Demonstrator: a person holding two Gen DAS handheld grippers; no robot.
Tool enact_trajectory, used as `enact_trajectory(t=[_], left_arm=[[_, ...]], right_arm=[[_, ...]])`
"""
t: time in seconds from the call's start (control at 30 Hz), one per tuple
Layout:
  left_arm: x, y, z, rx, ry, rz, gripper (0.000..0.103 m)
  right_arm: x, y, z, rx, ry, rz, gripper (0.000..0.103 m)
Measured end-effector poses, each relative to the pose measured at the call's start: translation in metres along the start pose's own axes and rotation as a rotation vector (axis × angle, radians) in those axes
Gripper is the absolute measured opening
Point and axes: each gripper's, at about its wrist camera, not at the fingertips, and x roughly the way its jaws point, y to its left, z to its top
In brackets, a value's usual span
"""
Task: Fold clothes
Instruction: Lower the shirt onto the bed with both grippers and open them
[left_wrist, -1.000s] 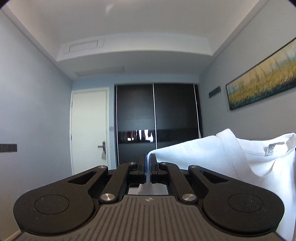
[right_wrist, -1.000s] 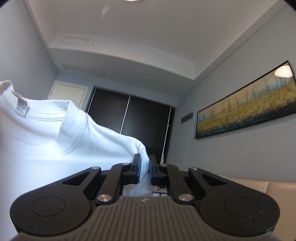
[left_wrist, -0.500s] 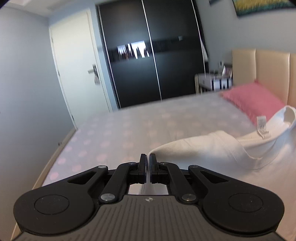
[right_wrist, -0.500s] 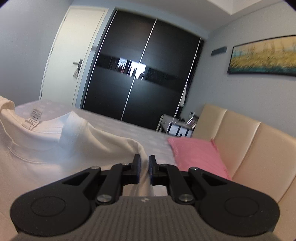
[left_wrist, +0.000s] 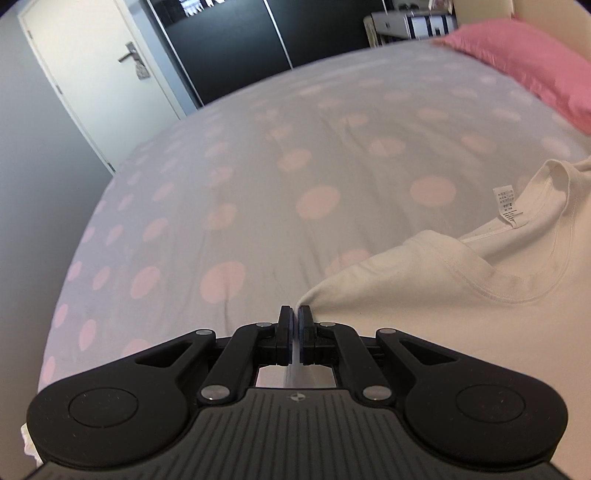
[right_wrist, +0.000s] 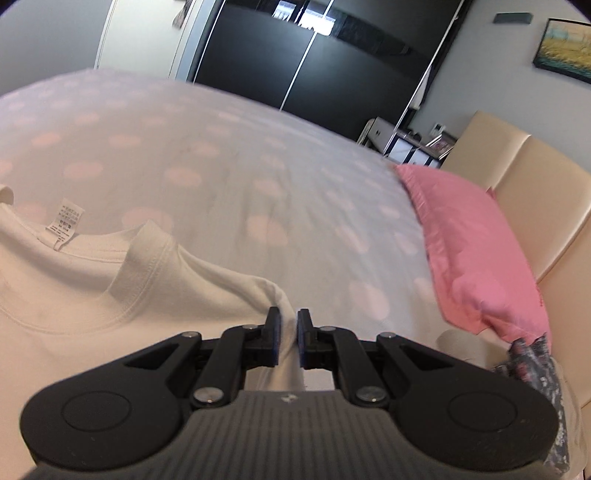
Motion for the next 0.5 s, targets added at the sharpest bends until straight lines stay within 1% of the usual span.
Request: enact_trajectory(t=[0.03, 0.1, 0.17, 0.27, 0.3, 0.33, 0.37, 0.4, 0.43, 0.5], left_arm=[[0.01, -0.003, -0.001, 0.012, 0.016, -0.006, 0.001], [0.026, -0.006, -0.004, 0.025, 0.048, -0.02, 0.001], [0.036, -0.008, -0.007, 0.032, 0.062, -0.023, 0.002], [0.043, -0.009, -0.01, 0.039, 0.073, -0.031, 0.004], [0.044, -0.007, -0.011, 0.043, 0.08, -0.038, 0.01], [0.044, -0.006, -0.011, 0.048, 0.089, -0.041, 0.014], [0.043, -0.005, -0.011, 0.051, 0.094, -0.036, 0.024], [0.038, -0.002, -0.012, 0.047, 0.087, -0.03, 0.031], [0.032, 0.001, -0.013, 0.04, 0.075, -0.023, 0.033], [0.02, 0.007, -0.014, 0.027, 0.052, -0.009, 0.044]], right_arm=[[0.018, 0.003, 0.001, -0.011, 0.015, 0.004, 0.01], [0.026, 0.012, -0.003, -0.021, 0.034, 0.019, 0.01], [0.034, 0.02, -0.007, -0.03, 0.053, 0.034, 0.01], [0.023, 0.024, -0.011, -0.04, 0.067, 0.035, 0.011], [0.019, 0.026, -0.012, -0.043, 0.072, 0.035, 0.013], [0.019, 0.024, -0.012, -0.038, 0.076, 0.035, 0.026], [0.018, 0.022, -0.011, -0.033, 0.08, 0.036, 0.034], [0.015, 0.018, -0.01, -0.025, 0.078, 0.04, 0.041], [0.012, 0.014, -0.009, -0.017, 0.075, 0.043, 0.041], [-0.001, 0.007, -0.01, -0.009, 0.071, 0.048, 0.042]])
